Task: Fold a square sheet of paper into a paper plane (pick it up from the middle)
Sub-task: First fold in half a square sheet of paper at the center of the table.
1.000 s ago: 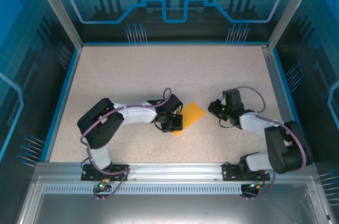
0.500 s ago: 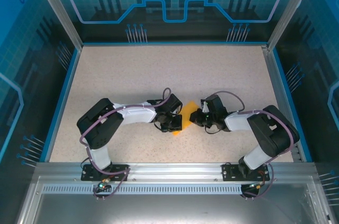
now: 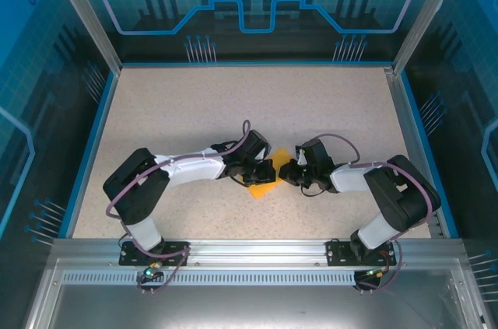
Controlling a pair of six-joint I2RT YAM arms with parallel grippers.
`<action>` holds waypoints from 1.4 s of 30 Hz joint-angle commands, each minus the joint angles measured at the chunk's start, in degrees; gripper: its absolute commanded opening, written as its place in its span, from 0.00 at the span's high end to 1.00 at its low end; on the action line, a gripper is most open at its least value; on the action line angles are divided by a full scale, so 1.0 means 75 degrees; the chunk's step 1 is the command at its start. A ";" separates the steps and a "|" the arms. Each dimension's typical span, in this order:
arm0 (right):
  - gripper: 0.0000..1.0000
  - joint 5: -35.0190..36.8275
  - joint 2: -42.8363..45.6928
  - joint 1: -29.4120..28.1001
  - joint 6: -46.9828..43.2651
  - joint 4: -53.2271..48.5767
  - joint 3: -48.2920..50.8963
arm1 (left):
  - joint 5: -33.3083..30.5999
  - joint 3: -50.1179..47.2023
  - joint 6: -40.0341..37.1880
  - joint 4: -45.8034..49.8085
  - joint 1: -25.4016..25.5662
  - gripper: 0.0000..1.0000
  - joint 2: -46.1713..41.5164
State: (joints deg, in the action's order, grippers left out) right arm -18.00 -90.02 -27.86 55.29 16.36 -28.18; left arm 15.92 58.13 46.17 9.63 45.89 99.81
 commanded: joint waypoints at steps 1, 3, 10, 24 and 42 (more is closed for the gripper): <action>0.92 0.0227 -0.0129 -0.0053 -0.0047 -0.0520 -0.0118 | 0.0257 0.0227 -0.0072 -0.0310 -0.0060 0.92 0.0458; 0.92 0.0220 -0.0184 -0.0059 -0.0044 -0.0570 -0.0141 | 0.0257 0.0242 -0.0086 -0.0382 -0.0054 0.92 0.0637; 0.92 0.0305 -0.0278 -0.0041 -0.0065 -0.0860 -0.0218 | -0.0103 -0.0114 -0.0179 -0.0413 -0.0060 0.94 0.0944; 0.93 0.0593 -0.0404 0.0081 -0.0269 -0.1838 -0.0474 | 0.0336 -0.1911 -0.0456 -0.0203 -0.0054 0.94 0.0274; 0.93 0.0842 -0.0922 0.0103 -0.0391 -0.2375 -0.0761 | -0.0018 -0.2728 -0.0486 0.0482 -0.0060 0.94 -0.0372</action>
State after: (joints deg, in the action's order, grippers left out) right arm -19.20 -93.03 -27.81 53.76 5.32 -35.09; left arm 16.78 42.02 43.33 -1.30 45.47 96.71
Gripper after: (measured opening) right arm 0.073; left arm 0.061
